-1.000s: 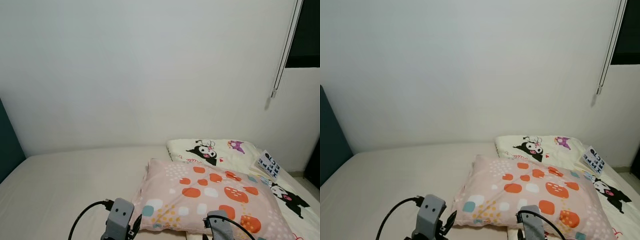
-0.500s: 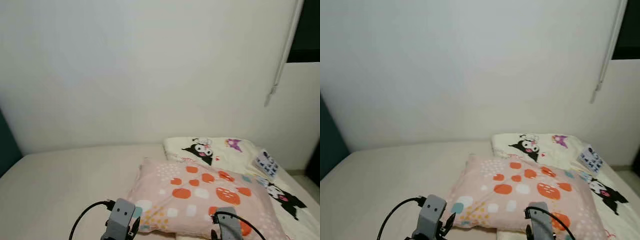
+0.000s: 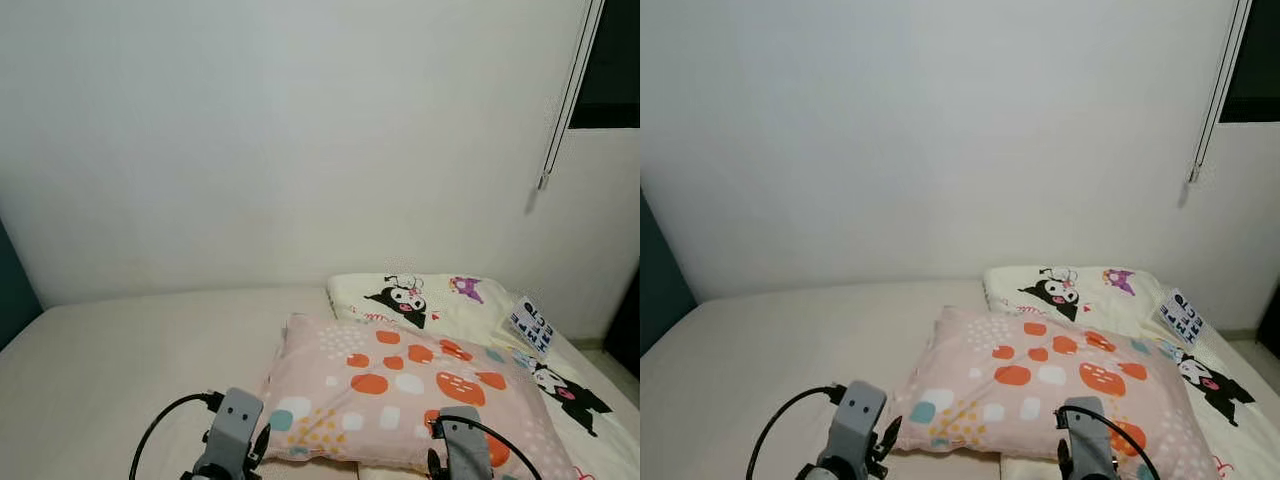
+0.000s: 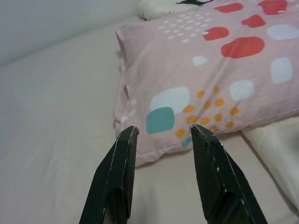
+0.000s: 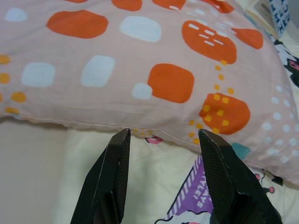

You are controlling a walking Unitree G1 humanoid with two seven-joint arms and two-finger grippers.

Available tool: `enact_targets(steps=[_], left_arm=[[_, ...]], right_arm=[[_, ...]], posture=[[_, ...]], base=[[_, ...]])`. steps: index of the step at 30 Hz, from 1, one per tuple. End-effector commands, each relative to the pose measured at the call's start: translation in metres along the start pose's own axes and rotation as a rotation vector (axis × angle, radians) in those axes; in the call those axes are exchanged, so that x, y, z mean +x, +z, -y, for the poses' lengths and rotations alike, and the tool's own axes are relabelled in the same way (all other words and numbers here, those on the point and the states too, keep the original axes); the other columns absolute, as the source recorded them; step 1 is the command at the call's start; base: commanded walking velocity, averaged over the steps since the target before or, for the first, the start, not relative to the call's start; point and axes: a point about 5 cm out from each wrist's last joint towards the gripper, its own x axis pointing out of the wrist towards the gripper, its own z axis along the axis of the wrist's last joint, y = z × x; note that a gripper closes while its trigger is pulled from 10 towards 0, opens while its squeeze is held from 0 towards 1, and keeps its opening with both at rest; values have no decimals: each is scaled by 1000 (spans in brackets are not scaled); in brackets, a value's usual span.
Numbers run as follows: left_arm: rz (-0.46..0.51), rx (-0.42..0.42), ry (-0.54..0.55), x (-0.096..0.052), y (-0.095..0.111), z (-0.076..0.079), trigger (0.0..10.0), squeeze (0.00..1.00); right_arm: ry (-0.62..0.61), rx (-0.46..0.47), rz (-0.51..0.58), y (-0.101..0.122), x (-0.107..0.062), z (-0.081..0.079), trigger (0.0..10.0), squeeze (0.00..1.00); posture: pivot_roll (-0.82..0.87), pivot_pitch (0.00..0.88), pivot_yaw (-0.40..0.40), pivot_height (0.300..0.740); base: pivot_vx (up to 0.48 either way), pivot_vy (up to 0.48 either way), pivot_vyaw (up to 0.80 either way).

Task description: Clean up the room

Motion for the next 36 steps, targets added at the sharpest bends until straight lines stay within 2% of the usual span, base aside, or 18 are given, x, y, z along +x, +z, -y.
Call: enact_targets(steps=[1, 22, 36], left_arm=[[-11, 1, 10, -1, -3, -2, 10000, 0], [-7, -3, 9, 3, -2, -2, 10000, 0], [-6, -4, -1, 1, -3, -2, 10000, 0]], right_arm=[[1, 2, 10, 1, 0, 0, 10000, 0], [3, 22, 31, 4, 1, -1, 10000, 0], [14, 27, 28, 0, -1, -5, 10000, 0]], posture=[[-33, 92, 2, 740], [-32, 91, 7, 655], [-27, 87, 11, 655]], base=[[0, 0, 0], [0, 0, 0], [0, 0, 0]])
